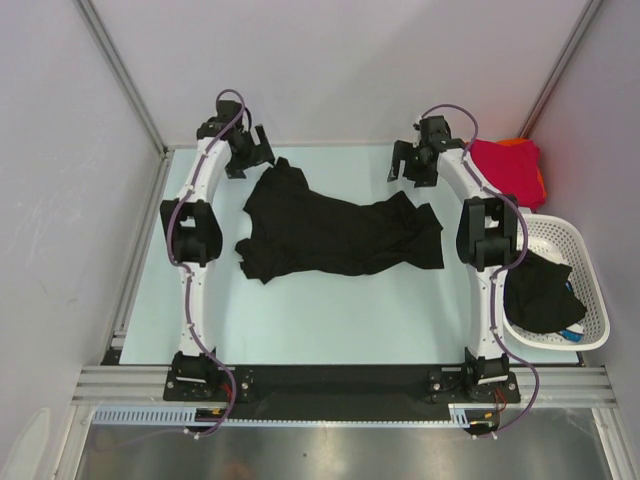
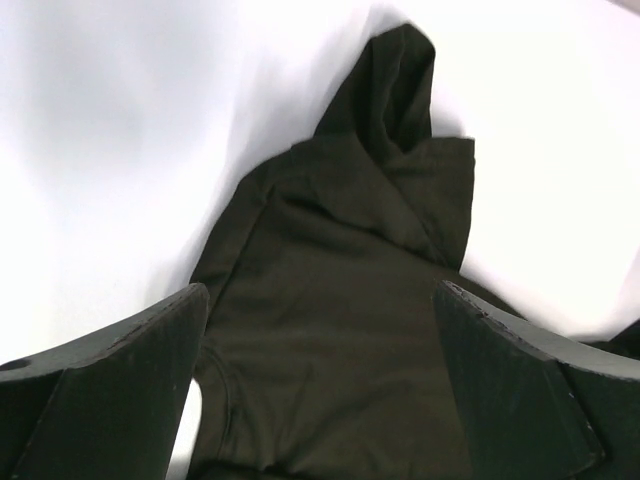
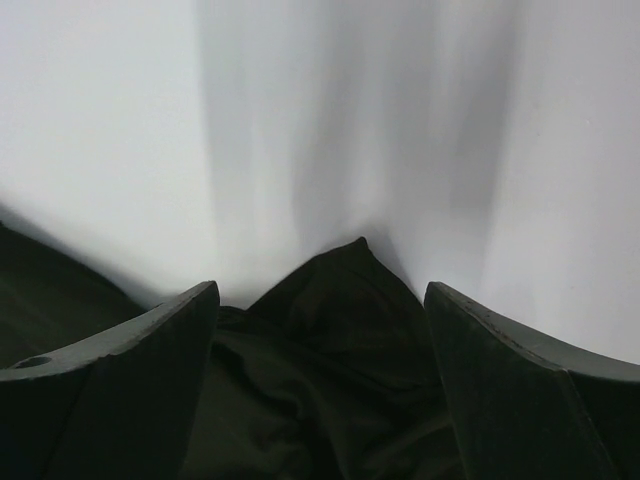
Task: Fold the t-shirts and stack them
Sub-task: Flatten out the tshirt
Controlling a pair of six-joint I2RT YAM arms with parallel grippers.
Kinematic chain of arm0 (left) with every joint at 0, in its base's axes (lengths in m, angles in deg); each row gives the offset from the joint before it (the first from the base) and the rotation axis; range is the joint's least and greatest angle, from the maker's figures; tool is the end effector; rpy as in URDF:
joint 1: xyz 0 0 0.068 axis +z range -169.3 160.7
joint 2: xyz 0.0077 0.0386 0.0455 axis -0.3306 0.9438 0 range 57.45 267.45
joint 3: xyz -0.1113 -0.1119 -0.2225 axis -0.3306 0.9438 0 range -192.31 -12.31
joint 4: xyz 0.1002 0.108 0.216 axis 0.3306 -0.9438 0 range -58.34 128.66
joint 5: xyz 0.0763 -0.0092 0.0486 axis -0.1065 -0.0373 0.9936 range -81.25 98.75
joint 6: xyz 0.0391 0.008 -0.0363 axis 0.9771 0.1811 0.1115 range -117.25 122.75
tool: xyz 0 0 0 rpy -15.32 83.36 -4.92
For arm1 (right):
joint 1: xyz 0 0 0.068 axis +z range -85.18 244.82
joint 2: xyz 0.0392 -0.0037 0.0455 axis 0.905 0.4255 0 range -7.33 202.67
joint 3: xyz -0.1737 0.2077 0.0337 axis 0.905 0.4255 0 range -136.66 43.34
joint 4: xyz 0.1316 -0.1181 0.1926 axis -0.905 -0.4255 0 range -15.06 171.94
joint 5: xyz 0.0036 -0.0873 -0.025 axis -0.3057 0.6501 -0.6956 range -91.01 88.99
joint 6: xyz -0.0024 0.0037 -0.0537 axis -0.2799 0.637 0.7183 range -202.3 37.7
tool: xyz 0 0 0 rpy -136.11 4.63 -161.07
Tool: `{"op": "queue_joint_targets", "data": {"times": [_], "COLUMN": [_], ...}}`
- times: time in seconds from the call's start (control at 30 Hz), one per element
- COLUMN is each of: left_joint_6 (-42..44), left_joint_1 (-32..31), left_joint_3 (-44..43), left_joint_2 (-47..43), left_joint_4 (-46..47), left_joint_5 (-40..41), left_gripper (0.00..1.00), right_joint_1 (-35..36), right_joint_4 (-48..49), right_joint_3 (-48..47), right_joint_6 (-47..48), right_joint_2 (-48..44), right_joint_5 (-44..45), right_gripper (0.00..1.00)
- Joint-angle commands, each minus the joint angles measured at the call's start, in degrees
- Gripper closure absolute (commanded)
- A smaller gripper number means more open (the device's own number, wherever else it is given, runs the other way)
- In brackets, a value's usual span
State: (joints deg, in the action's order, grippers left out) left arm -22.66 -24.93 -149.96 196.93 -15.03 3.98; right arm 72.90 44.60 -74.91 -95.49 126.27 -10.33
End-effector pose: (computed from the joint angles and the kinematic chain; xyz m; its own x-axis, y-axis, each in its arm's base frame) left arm 0.5266 -0.0548 0.2469 -0.8030 -0.3506 -0.4819 -0.2215 0.9263 -0.3048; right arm 0.5144 0.0789 0.2110 -0.8204 0.1111 -0.5609 -0.0499 0.9633 0.2638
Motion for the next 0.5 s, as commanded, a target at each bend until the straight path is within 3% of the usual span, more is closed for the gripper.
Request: {"op": "queue_joint_targets", "data": {"times": [0.0, 0.47], "left_joint_6": [-0.1, -0.1], "left_joint_1": [0.1, 0.6], "left_joint_3": [-3.3, -2.6], "left_joint_2": [1.8, 1.8], "left_joint_4": [2.6, 2.6], "left_joint_5": [-1.5, -2.1], "left_gripper": [0.0, 0.0], "right_joint_1": [0.2, 0.7], "right_joint_4": [-4.0, -11.4], "right_joint_3": [-5.6, -9.4], "right_joint_6": [-1.2, -2.1], "right_joint_2": [2.8, 6.8], "right_joint_5": [-2.9, 0.3], "right_gripper": [0.11, 0.19]}}
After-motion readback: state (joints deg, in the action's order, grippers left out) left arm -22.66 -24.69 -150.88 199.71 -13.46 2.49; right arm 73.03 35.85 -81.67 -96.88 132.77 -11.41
